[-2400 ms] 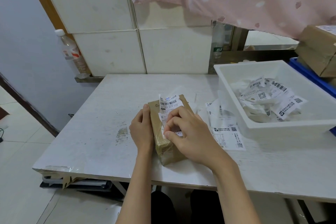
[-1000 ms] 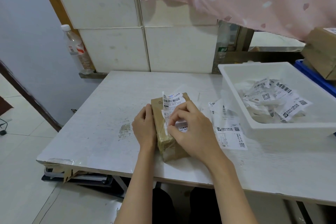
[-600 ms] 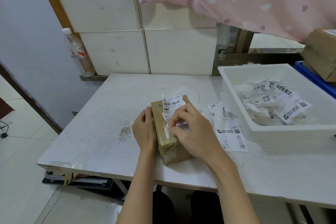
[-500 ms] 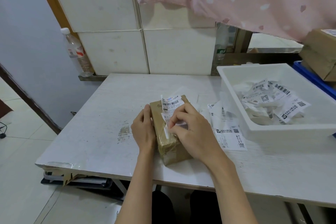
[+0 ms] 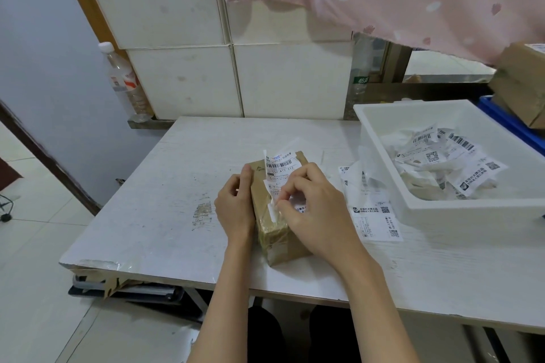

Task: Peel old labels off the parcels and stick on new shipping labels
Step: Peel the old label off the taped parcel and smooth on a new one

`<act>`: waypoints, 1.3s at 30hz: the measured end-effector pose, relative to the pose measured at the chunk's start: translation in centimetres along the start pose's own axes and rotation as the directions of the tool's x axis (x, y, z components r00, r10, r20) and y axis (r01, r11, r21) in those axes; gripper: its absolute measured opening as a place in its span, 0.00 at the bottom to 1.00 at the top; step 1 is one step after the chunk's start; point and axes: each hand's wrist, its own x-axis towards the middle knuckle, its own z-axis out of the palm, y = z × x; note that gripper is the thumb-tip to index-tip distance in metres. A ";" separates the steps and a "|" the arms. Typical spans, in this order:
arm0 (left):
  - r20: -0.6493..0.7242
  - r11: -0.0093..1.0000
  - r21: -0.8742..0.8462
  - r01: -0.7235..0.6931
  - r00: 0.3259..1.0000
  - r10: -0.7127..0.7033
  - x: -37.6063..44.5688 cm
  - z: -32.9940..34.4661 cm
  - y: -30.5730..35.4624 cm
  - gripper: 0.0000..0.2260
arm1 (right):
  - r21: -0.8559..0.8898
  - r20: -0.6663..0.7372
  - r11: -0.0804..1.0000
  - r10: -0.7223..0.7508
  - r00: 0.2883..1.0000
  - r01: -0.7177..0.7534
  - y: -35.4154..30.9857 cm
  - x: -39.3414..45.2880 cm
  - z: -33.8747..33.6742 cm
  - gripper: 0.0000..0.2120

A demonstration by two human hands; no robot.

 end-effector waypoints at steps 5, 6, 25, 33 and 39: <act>0.000 1.000 -0.017 -0.005 1.000 0.005 0.0 -0.1 -0.1 0.22 | 0.029 0.008 1.000 0.013 1.000 -0.013 -0.1 0.1 -0.2 0.04; -0.001 1.000 -0.019 -0.007 1.000 0.007 0.0 -0.1 -0.2 0.22 | 0.062 0.024 0.998 0.026 0.999 -0.027 0.0 0.2 -0.4 0.05; -0.013 1.000 -0.010 0.001 1.000 -0.001 0.1 0.1 -0.3 0.22 | -0.005 -0.026 1.000 0.012 1.000 -0.012 0.0 0.0 0.0 0.06; -0.023 1.000 -0.003 -0.007 1.000 0.007 -0.1 0.1 -0.2 0.21 | -0.013 -0.100 0.998 0.067 0.993 -0.069 -0.5 0.0 0.2 0.04; -0.008 1.000 -0.006 0.005 1.000 -0.005 0.0 0.0 -0.2 0.22 | 0.092 -0.016 0.994 0.058 0.998 -0.057 -0.4 0.1 -0.7 0.06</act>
